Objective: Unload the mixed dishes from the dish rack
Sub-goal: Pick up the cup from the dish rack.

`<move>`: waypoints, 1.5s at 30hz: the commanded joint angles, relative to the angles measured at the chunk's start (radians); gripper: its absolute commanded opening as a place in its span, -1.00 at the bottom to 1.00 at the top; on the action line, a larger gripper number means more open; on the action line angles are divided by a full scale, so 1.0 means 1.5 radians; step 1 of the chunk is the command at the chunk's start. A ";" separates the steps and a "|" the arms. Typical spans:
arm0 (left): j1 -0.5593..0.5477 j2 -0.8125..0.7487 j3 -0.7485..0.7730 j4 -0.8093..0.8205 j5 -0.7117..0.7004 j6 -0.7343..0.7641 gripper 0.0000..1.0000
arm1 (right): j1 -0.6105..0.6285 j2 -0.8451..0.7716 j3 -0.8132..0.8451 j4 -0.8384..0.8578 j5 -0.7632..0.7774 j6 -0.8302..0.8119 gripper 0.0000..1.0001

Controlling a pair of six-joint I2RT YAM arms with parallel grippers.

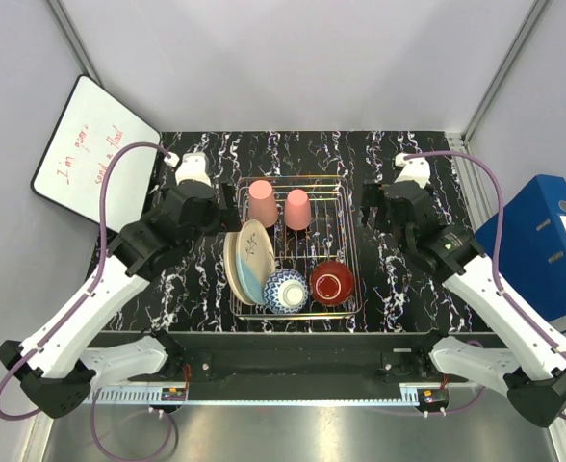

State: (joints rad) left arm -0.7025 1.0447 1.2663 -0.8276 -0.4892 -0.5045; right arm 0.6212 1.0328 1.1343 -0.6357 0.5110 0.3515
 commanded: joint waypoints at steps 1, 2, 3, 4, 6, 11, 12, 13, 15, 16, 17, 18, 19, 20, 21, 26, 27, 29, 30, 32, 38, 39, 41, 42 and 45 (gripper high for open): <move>0.001 -0.033 -0.025 0.058 0.009 0.020 0.98 | 0.004 -0.009 -0.009 0.012 0.013 0.010 0.99; 0.001 -0.038 -0.034 0.060 0.009 0.031 0.98 | 0.004 -0.025 -0.033 0.029 0.013 0.036 0.99; 0.001 -0.046 -0.038 0.061 0.007 0.034 0.98 | 0.003 -0.061 -0.048 0.081 -0.004 0.035 0.99; 0.001 -0.050 -0.040 0.060 0.004 0.034 0.98 | 0.004 -0.076 -0.058 0.102 -0.085 0.019 1.00; 0.001 -0.063 -0.051 0.056 -0.004 0.030 0.98 | 0.003 -0.089 -0.063 0.116 -0.127 0.003 0.99; 0.001 -0.085 -0.062 0.058 0.002 0.016 0.98 | 0.003 -0.024 -0.018 0.065 -0.120 0.018 0.99; 0.001 -0.086 -0.063 0.056 0.003 0.017 0.98 | 0.003 0.001 -0.012 0.037 -0.116 0.022 0.99; 0.001 -0.091 -0.063 0.056 0.003 0.017 0.98 | 0.004 0.012 -0.007 0.024 -0.117 0.030 1.00; 0.001 -0.095 -0.066 0.057 0.002 0.017 0.98 | 0.004 0.025 -0.013 0.007 -0.121 0.032 0.92; 0.001 -0.097 -0.067 0.057 -0.002 0.016 0.98 | 0.004 0.023 -0.021 0.006 -0.101 0.050 0.88; 0.000 -0.099 -0.068 0.057 -0.004 0.013 0.98 | 0.004 0.016 -0.044 0.007 -0.088 0.057 0.87; 0.001 -0.099 -0.071 0.057 -0.005 0.014 0.98 | 0.004 -0.006 -0.058 0.026 -0.080 0.057 0.87; 0.001 -0.100 -0.072 0.057 -0.008 0.013 0.98 | 0.004 -0.024 -0.075 0.043 -0.076 0.058 0.88; 0.001 -0.100 -0.072 0.057 -0.009 0.009 0.98 | 0.004 -0.040 -0.109 0.064 -0.073 0.059 0.93; 0.001 -0.100 -0.072 0.059 -0.010 0.009 0.98 | 0.004 -0.059 -0.114 0.081 -0.086 0.061 0.99; 0.001 -0.086 -0.057 0.073 -0.008 0.005 0.98 | 0.004 -0.008 -0.052 0.059 -0.145 0.035 0.99; 0.001 -0.074 -0.051 0.081 -0.007 0.007 0.98 | 0.004 0.019 -0.039 0.051 -0.141 0.032 0.99; 0.001 -0.056 -0.023 0.085 -0.014 0.016 0.98 | 0.005 0.049 -0.004 0.049 -0.125 0.028 0.99; 0.001 -0.038 -0.013 0.085 -0.019 0.018 0.98 | 0.003 0.085 0.013 0.045 -0.105 0.026 0.99; 0.001 -0.020 0.013 0.083 -0.025 0.025 0.98 | 0.004 0.125 0.066 0.046 -0.092 0.025 0.99; 0.001 -0.018 0.025 0.086 -0.036 0.003 0.98 | 0.004 0.262 0.185 0.132 -0.114 0.011 0.99; 0.001 -0.022 0.016 0.086 -0.042 0.000 0.98 | 0.004 0.311 0.215 0.107 -0.126 0.007 1.00; 0.001 -0.044 0.005 0.086 -0.061 -0.003 0.98 | 0.004 0.397 0.310 0.046 -0.127 0.004 0.99; 0.001 -0.050 0.000 0.086 -0.066 -0.003 0.98 | 0.004 0.419 0.332 0.037 -0.139 -0.002 0.99; 0.001 -0.077 -0.019 0.090 -0.078 -0.003 0.98 | 0.004 0.469 0.357 0.047 -0.169 -0.020 0.99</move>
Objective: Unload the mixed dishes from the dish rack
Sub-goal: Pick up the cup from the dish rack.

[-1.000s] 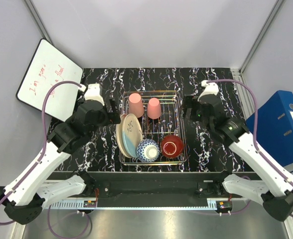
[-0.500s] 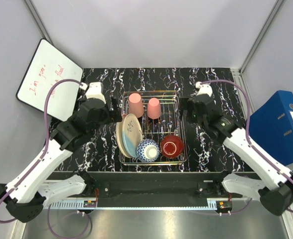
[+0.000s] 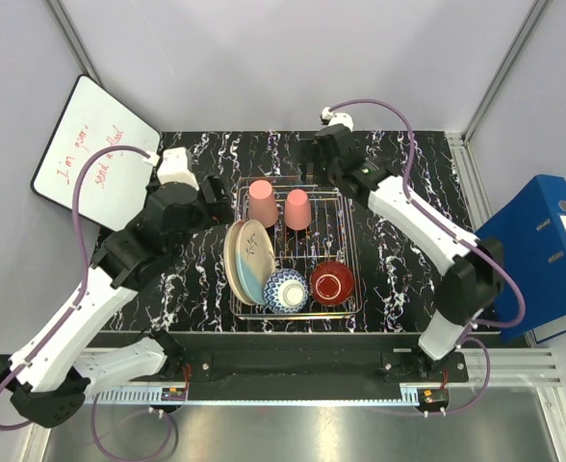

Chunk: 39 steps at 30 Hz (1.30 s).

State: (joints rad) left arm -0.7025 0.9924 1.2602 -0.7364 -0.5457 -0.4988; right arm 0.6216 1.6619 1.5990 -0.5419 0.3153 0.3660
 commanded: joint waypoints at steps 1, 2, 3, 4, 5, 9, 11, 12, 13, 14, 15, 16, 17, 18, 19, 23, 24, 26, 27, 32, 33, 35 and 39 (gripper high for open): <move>0.002 -0.047 -0.023 0.031 -0.039 -0.007 0.98 | 0.005 0.058 0.043 -0.005 -0.041 -0.028 0.99; 0.002 -0.055 -0.027 0.032 -0.038 -0.007 0.98 | 0.004 0.073 0.044 0.003 -0.049 -0.027 0.99; 0.001 -0.057 -0.030 0.032 -0.038 -0.007 0.98 | 0.004 0.083 0.047 0.004 -0.059 -0.024 0.99; 0.001 -0.059 -0.034 0.032 -0.037 -0.007 0.98 | 0.004 0.092 0.049 0.004 -0.066 -0.022 0.99; 0.002 -0.061 -0.041 0.033 -0.037 -0.008 0.98 | 0.004 0.106 0.051 0.004 -0.070 -0.021 1.00; 0.002 -0.059 -0.057 0.034 -0.033 -0.010 0.98 | 0.004 0.119 0.037 0.031 -0.087 -0.015 0.99; 0.002 -0.057 -0.062 0.035 -0.030 -0.011 0.98 | 0.004 0.132 0.046 0.033 -0.100 -0.014 0.99; 0.002 -0.056 -0.063 0.036 -0.027 -0.011 0.98 | 0.005 0.138 0.050 0.035 -0.104 -0.013 0.99; 0.002 -0.056 -0.064 0.036 -0.025 -0.013 0.98 | 0.004 0.144 0.058 0.033 -0.107 -0.012 0.99; 0.002 -0.055 -0.065 0.037 -0.024 -0.013 0.98 | 0.004 0.155 0.060 0.035 -0.113 -0.011 0.99; 0.002 -0.056 -0.068 0.037 -0.022 -0.014 0.98 | 0.004 0.160 0.063 0.034 -0.115 -0.011 0.99; 0.001 -0.057 -0.070 0.036 -0.022 -0.016 0.98 | 0.004 0.166 0.068 0.033 -0.116 -0.010 0.99; 0.002 -0.058 -0.072 0.036 -0.021 -0.017 0.98 | 0.004 0.178 0.069 0.034 -0.118 -0.011 0.99; 0.002 -0.057 -0.076 0.036 -0.019 -0.017 0.98 | 0.004 0.185 0.070 0.033 -0.120 -0.010 0.99; 0.002 -0.060 -0.078 0.035 -0.019 -0.020 0.98 | 0.005 0.196 0.071 0.034 -0.121 -0.010 0.99; 0.002 -0.066 -0.091 0.036 -0.018 -0.026 0.98 | 0.005 0.218 0.069 0.035 -0.119 -0.010 0.99; 0.002 -0.065 -0.093 0.036 -0.017 -0.027 0.98 | 0.004 0.224 0.069 0.036 -0.117 -0.011 0.99; 0.002 -0.065 -0.095 0.036 -0.016 -0.028 0.98 | 0.004 0.231 0.071 0.039 -0.105 -0.012 0.99; 0.002 -0.066 -0.095 0.036 -0.014 -0.029 0.98 | 0.004 0.233 0.072 0.039 -0.102 -0.014 0.99; 0.002 -0.065 -0.096 0.036 -0.004 -0.035 0.98 | 0.004 0.236 0.079 0.045 -0.094 -0.019 0.70; 0.002 -0.064 -0.096 0.036 -0.002 -0.038 0.98 | 0.004 0.235 0.080 0.045 -0.095 -0.018 0.63; 0.002 -0.061 -0.097 0.036 -0.002 -0.038 0.98 | 0.004 0.238 0.081 0.045 -0.104 -0.018 0.44; 0.002 -0.060 -0.098 0.037 -0.001 -0.037 0.98 | 0.004 0.228 0.067 0.047 -0.108 -0.013 -0.14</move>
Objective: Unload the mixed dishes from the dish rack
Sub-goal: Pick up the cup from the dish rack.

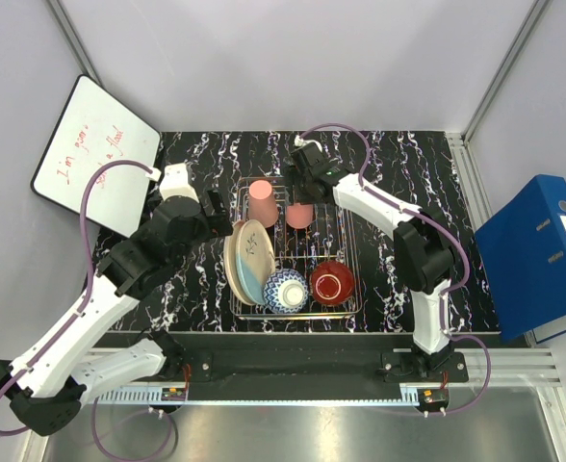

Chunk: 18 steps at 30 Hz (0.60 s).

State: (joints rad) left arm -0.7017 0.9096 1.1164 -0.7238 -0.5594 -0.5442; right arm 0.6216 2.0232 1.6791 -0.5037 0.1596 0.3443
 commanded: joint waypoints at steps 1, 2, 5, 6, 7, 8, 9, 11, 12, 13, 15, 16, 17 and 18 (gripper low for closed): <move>0.001 -0.006 -0.002 0.027 0.008 -0.005 0.98 | 0.004 -0.022 0.011 0.025 -0.003 0.003 -0.37; 0.000 -0.006 -0.002 0.027 0.007 -0.006 0.98 | 0.004 -0.027 0.008 0.025 0.002 0.008 -0.59; 0.001 -0.003 0.001 0.029 0.004 -0.003 0.98 | 0.004 -0.058 0.002 0.017 0.014 0.011 -1.00; 0.001 -0.003 0.005 0.030 0.002 -0.003 0.98 | 0.005 -0.072 0.000 0.015 0.013 0.014 -1.00; 0.001 0.000 0.009 0.032 0.001 -0.003 0.98 | 0.004 -0.110 -0.003 0.016 0.010 0.016 -1.00; 0.000 0.003 0.013 0.034 0.001 -0.005 0.98 | 0.004 -0.133 -0.006 0.016 0.004 0.022 -1.00; 0.001 0.005 0.019 0.036 0.003 -0.008 0.98 | 0.004 -0.157 -0.015 0.018 0.000 0.026 -1.00; 0.001 0.011 0.034 0.054 0.014 -0.006 0.98 | 0.003 -0.247 -0.038 0.042 -0.018 0.038 -1.00; 0.001 0.009 0.039 0.066 0.033 -0.008 0.98 | 0.003 -0.283 -0.085 0.065 -0.025 0.046 -1.00; 0.001 0.005 0.041 0.101 0.046 -0.008 0.98 | -0.007 -0.352 -0.116 0.126 -0.036 0.057 -1.00; 0.002 -0.032 0.019 0.160 0.098 -0.009 0.98 | -0.037 -0.416 -0.206 0.186 -0.133 0.114 -1.00; 0.006 -0.051 -0.001 0.263 0.134 -0.008 0.98 | -0.081 -0.469 -0.234 0.247 -0.213 0.142 -1.00; 0.014 -0.071 -0.051 0.318 0.208 -0.012 0.98 | -0.111 -0.492 -0.265 0.285 -0.264 0.215 -1.00; 0.022 -0.092 -0.068 0.370 0.249 -0.031 0.98 | -0.139 -0.511 -0.336 0.330 -0.316 0.259 -1.00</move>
State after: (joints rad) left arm -0.6971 0.8890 1.1019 -0.5537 -0.4477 -0.5510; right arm 0.5655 1.4158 1.3796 -0.3191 -0.0082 0.4725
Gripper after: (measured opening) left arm 0.987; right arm 0.720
